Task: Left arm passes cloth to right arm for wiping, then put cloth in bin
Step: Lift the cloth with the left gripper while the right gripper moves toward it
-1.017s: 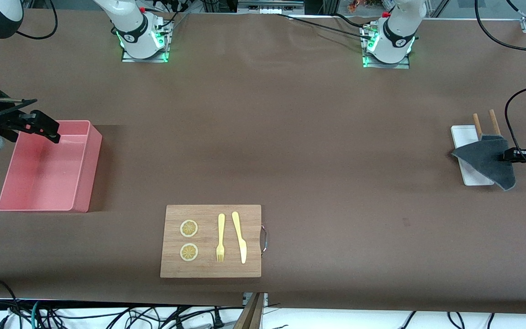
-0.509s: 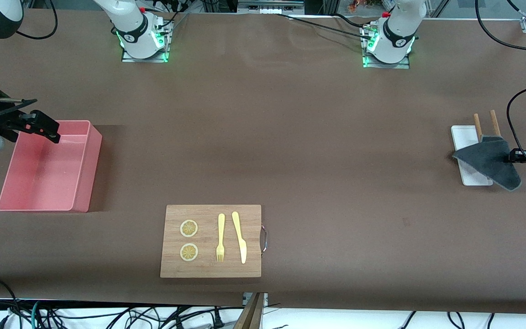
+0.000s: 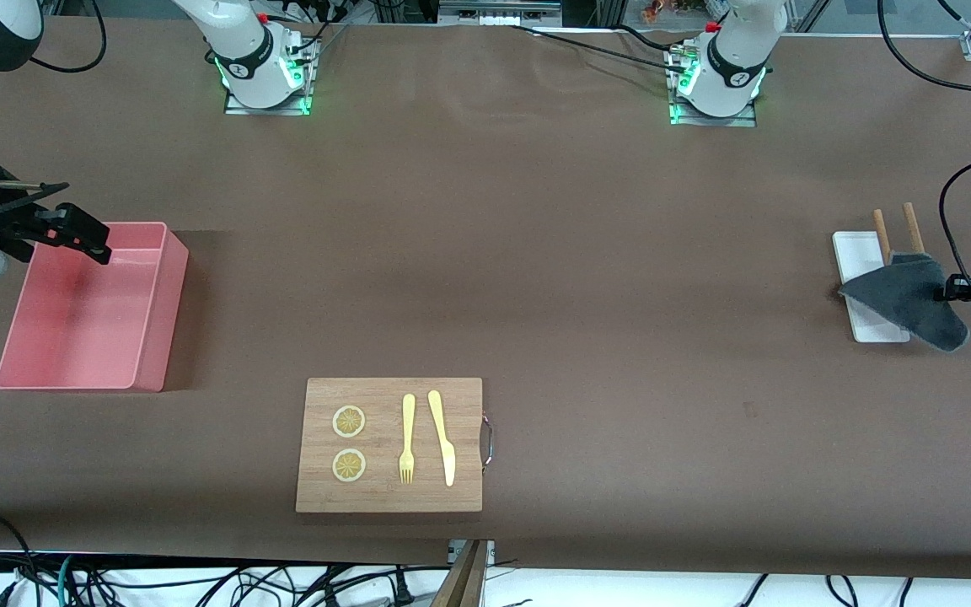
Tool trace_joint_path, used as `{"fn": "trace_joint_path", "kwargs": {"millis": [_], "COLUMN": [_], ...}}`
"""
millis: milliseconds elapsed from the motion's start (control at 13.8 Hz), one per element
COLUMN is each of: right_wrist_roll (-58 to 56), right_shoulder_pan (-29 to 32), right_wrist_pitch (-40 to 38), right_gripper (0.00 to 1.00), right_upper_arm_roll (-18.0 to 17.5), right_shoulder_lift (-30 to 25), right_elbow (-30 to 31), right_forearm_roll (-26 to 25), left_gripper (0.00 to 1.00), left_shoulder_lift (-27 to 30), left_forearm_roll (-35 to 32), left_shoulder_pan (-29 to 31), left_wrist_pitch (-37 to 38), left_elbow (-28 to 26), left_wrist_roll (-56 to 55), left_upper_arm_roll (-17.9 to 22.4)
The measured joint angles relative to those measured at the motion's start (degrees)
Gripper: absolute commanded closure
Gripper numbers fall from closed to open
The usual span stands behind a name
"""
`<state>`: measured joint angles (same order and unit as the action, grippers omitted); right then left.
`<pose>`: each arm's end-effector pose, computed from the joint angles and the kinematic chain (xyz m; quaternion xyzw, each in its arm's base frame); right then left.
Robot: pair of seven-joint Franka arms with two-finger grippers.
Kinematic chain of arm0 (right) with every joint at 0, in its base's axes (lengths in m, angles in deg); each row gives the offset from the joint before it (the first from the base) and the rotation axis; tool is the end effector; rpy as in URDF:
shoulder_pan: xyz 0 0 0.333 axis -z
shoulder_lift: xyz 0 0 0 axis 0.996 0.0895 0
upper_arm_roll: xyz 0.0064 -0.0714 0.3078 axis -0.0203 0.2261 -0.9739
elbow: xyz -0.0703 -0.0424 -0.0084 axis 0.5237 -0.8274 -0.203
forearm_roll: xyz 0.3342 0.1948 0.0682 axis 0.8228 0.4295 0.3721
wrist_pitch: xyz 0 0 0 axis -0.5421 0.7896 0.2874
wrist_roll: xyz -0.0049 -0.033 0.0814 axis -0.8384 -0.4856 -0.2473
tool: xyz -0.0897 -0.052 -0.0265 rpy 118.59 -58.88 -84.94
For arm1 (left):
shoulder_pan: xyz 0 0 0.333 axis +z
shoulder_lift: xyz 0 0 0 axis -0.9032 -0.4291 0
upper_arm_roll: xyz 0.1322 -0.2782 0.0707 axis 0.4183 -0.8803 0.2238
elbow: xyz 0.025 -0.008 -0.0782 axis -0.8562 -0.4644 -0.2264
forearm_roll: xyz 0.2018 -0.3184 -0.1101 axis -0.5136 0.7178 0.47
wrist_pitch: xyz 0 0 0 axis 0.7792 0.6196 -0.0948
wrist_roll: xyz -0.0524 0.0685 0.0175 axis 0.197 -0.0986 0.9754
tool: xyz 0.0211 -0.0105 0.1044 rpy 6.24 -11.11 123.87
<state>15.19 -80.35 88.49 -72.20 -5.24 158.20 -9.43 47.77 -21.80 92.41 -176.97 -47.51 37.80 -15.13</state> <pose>0.6062 0.0320 0.6009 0.9991 -0.0006 0.0368 0.0219 0.5903 0.2934 0.3282 0.9884 -0.0725 -0.1144 0.0681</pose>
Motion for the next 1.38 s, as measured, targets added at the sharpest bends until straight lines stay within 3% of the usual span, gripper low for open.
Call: {"fn": "trace_joint_path", "kwargs": {"millis": [291, 654, 945, 1381], "right_wrist_roll": [0.0, 0.0, 0.0, -0.17], "right_shoulder_pan": [-0.02, -0.13, -0.6, -0.96], "right_wrist_pitch": [0.0, 0.0, -0.4, -0.3], "right_gripper": [0.0, 0.0, 0.0, 0.0], "right_upper_arm_roll": [0.0, -0.18, -0.84, -2.08], "right_shoulder_lift": [0.0, 0.0, 0.56, 1.04], "right_elbow": [0.0, 0.0, 1.05, 7.82], "right_forearm_roll": [0.0, 0.01, 0.14, 0.98], "left_gripper": [1.0, 1.0, 1.0, 1.0], "left_shoulder_lift": [0.35, 0.34, 0.35, -0.03], "left_forearm_roll": [0.04, 2.93, 7.87, 19.73], "left_shoulder_pan": [-4.33, -12.37, -20.49, -33.2], "left_wrist_pitch": [7.72, 13.89, 19.0, 19.57], "left_elbow": [6.62, 10.03, 12.59, 12.72], "left_wrist_roll": [-0.08, -4.38, -16.81, -41.64], "left_upper_arm_roll": [-0.74, -0.84, -0.95, -1.12]}}
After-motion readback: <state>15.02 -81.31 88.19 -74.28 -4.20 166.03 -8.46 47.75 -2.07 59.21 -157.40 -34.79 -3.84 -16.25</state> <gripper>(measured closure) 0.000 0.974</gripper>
